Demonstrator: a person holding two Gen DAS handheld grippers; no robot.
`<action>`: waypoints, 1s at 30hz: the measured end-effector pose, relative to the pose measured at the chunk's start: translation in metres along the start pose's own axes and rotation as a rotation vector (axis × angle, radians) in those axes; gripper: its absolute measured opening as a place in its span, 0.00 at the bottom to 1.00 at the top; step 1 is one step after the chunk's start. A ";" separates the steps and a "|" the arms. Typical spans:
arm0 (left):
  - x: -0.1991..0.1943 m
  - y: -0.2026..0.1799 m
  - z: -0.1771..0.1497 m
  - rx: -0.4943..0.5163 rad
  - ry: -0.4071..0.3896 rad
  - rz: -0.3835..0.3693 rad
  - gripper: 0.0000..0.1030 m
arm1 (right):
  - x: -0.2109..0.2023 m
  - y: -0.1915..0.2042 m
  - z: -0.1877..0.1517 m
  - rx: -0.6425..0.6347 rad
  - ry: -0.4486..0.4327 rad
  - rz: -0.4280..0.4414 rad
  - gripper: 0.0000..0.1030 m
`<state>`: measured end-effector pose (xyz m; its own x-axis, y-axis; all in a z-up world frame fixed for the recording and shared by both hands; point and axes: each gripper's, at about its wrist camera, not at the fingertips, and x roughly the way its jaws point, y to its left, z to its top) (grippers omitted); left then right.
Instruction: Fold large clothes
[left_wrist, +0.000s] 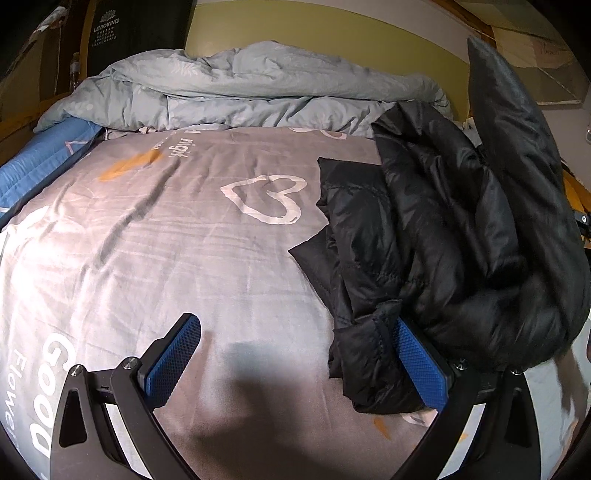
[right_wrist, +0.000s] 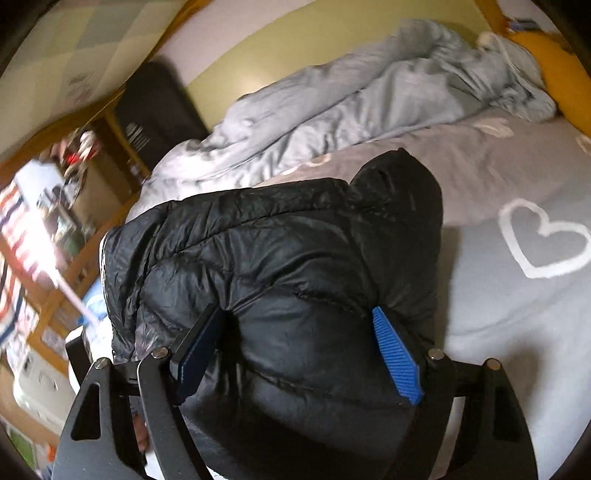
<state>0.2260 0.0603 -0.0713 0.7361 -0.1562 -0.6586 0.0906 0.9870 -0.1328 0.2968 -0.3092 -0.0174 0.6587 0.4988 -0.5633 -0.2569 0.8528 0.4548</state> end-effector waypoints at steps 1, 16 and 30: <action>0.000 -0.001 0.000 0.000 -0.001 0.000 1.00 | 0.001 0.005 -0.002 -0.022 0.003 0.008 0.79; -0.135 -0.022 0.021 0.117 -0.479 -0.051 1.00 | 0.016 0.039 -0.017 -0.185 -0.002 -0.120 0.80; -0.029 -0.060 0.044 0.109 -0.252 0.238 1.00 | -0.018 0.042 -0.006 -0.198 -0.040 -0.096 0.79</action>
<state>0.2288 0.0072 -0.0116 0.8864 0.0793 -0.4561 -0.0421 0.9949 0.0912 0.2695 -0.2814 0.0078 0.7133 0.4107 -0.5679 -0.3230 0.9118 0.2537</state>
